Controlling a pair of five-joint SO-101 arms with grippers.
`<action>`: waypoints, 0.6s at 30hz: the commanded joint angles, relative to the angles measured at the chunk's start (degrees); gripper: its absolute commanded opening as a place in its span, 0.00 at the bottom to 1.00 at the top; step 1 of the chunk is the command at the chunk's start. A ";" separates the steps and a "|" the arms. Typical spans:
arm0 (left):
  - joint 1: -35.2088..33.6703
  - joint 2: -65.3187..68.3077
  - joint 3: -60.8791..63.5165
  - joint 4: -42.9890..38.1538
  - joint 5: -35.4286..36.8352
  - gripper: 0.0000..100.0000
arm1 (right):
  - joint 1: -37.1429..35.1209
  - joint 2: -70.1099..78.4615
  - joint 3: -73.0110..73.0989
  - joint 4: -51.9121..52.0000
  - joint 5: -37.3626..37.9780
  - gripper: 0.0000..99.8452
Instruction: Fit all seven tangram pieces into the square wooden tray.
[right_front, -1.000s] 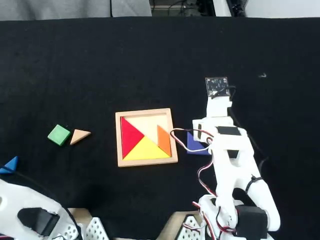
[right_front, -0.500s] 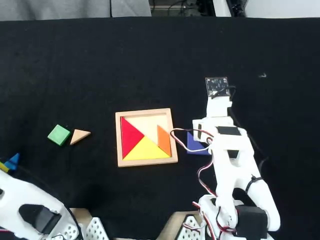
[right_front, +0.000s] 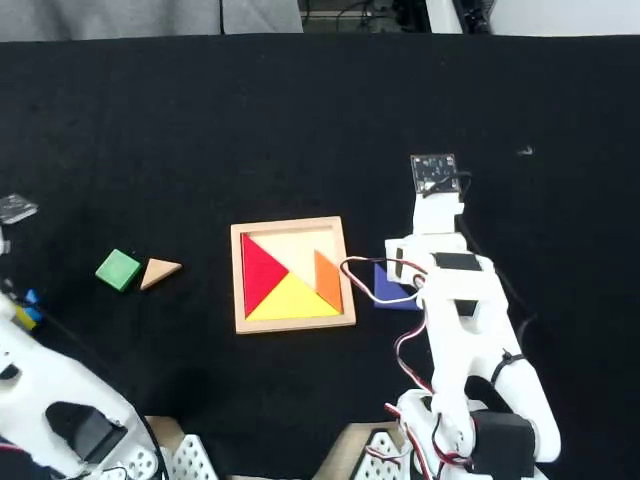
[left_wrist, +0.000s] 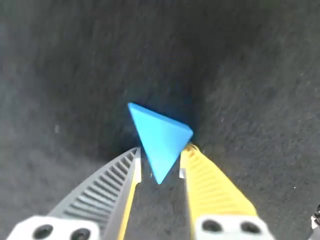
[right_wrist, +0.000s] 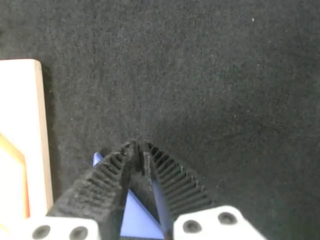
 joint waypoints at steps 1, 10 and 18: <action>6.46 -1.14 0.31 1.14 -8.62 0.13 | 0.62 -0.13 -0.13 -0.88 0.00 0.01; 14.99 -1.14 -0.31 1.05 4.92 0.13 | 0.62 -0.13 -0.13 -1.05 0.09 0.01; 14.73 -6.42 -2.51 1.05 15.47 0.20 | 0.62 -0.13 -0.13 -1.05 0.09 0.01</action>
